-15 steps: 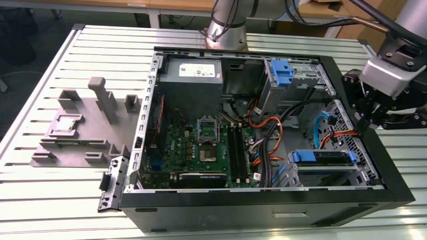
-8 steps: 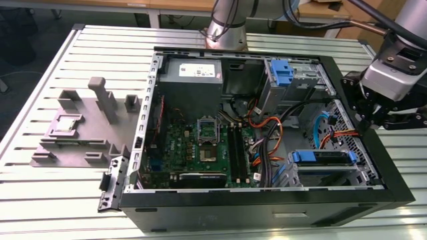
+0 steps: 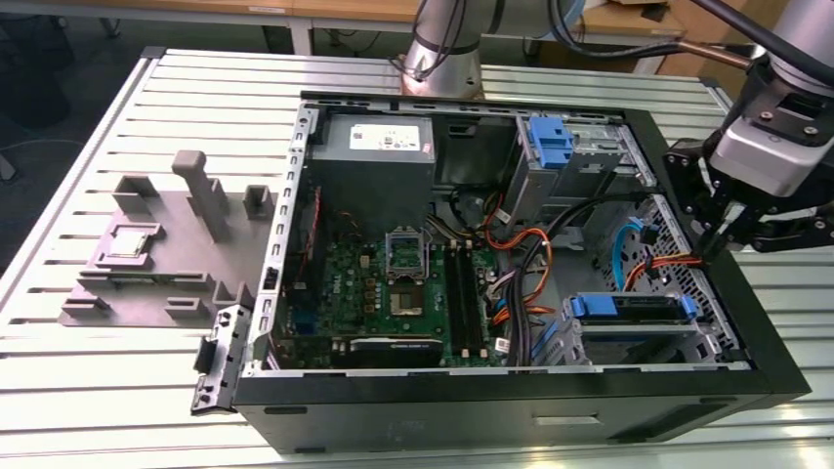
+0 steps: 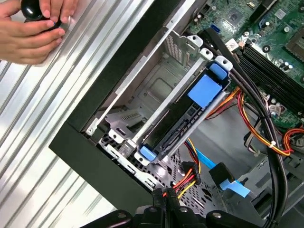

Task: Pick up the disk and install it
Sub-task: 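Insert the first disk wire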

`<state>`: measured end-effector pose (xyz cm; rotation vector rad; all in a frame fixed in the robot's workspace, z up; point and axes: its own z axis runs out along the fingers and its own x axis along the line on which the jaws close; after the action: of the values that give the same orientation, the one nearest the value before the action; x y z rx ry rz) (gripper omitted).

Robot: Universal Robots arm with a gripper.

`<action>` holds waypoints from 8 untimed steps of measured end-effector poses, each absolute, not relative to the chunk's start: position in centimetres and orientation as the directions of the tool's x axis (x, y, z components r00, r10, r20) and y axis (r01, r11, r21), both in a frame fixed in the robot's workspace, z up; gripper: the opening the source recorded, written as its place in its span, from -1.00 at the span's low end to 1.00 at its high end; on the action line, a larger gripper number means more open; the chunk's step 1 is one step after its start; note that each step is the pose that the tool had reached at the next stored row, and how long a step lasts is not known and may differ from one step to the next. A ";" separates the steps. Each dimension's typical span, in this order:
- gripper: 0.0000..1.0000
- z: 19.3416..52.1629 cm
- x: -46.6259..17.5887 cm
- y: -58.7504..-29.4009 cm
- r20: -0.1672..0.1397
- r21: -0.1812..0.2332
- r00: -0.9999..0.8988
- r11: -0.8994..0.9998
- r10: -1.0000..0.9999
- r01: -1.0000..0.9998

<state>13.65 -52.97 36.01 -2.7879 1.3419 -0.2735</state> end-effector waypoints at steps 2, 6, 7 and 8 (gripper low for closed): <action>-0.65 36.0 13.6 -53.0 0.143 -0.108 0.624 -0.639 -0.768 -0.762; -0.64 35.9 13.7 -53.0 0.143 -0.108 0.661 -0.675 -0.737 -0.730; -0.64 35.9 13.7 -53.0 0.143 -0.108 0.673 -0.687 -0.726 -0.719; -0.51 35.9 13.7 -53.0 0.143 -0.108 0.684 -0.699 -0.715 -0.707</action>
<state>13.65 -52.96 35.91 -2.8424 1.2008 -0.2697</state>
